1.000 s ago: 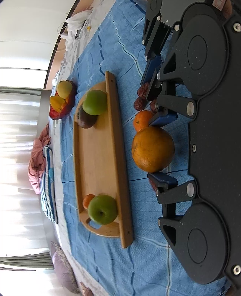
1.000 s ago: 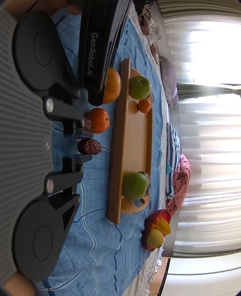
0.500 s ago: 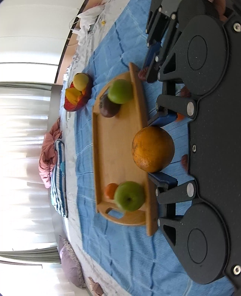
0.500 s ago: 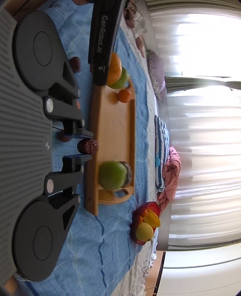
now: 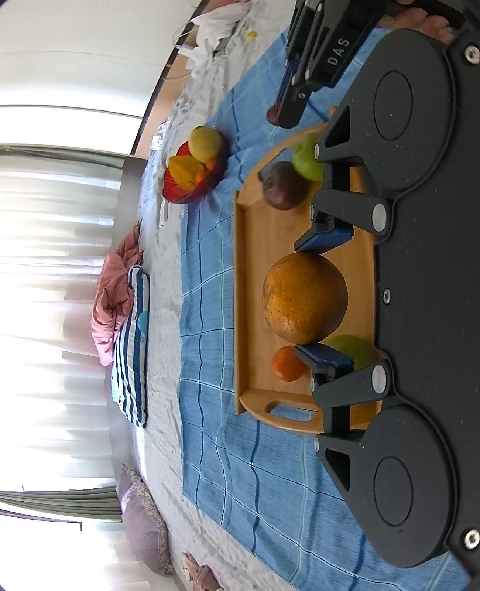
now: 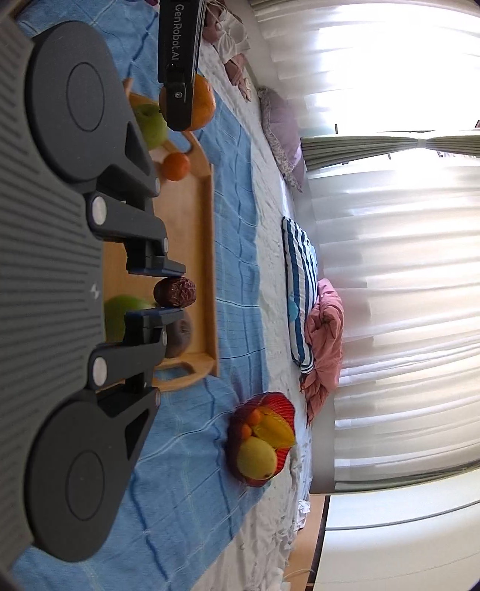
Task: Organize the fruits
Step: 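Carry the large orange and red date over the wooden tray with both grippers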
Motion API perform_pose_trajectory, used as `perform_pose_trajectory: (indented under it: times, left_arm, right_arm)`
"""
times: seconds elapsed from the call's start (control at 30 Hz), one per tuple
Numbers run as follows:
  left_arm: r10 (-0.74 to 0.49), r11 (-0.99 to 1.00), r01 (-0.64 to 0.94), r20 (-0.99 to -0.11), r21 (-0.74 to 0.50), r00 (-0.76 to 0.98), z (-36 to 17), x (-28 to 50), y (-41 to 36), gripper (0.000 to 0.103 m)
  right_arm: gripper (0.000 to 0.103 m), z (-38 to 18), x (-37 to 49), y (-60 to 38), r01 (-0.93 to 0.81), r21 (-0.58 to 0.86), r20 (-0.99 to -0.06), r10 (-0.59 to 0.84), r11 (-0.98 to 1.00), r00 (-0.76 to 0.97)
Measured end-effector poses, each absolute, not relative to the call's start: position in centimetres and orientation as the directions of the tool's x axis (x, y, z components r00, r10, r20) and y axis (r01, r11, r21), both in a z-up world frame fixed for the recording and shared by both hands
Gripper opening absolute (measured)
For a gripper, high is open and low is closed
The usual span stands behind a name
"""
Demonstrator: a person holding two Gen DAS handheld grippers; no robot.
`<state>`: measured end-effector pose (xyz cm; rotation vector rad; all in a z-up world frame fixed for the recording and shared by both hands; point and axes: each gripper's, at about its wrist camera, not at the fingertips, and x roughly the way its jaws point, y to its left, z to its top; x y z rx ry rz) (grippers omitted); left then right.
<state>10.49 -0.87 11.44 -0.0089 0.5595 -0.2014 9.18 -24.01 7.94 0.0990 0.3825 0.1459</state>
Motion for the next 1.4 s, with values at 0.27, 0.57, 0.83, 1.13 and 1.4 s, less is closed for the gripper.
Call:
perform_pose_trajectory:
  times: [0.27,0.57,0.83,1.13,1.4]
  left_arm:
    - [-0.211,0.977,0.177,-0.601,-0.117,0.771,12.3,16.5,0.5,0.05]
    - [-0.197,0.98,0.113,-0.688,-0.167,0.698,11.0,24.4,1.4,0.05]
    - [-0.166,0.984,0.063,-0.737,-0.165,0.655,8.4,29.8,1.9,0.05]
    - [-0.122,0.991,0.042,-0.763,-0.124,0.635,6.6,33.1,1.8,0.05]
    - [-0.098,0.994,0.03,-0.78,-0.102,0.618,5.2,34.0,1.8,0.05]
  right_arm:
    - [0.021,9.9,16.1,-25.7,-0.119,0.168,-0.461,0.184,0.979,0.868]
    - [0.021,8.4,24.1,-27.3,-0.052,0.236,-0.587,0.185,0.97,0.788]
    - [0.021,5.7,28.5,-27.1,0.003,0.22,-0.669,0.148,0.976,0.729]
    - [0.021,4.0,31.4,-26.2,0.024,0.186,-0.713,0.119,0.982,0.691]
    - [0.021,3.0,32.6,-25.8,0.021,0.17,-0.742,0.114,0.985,0.661]
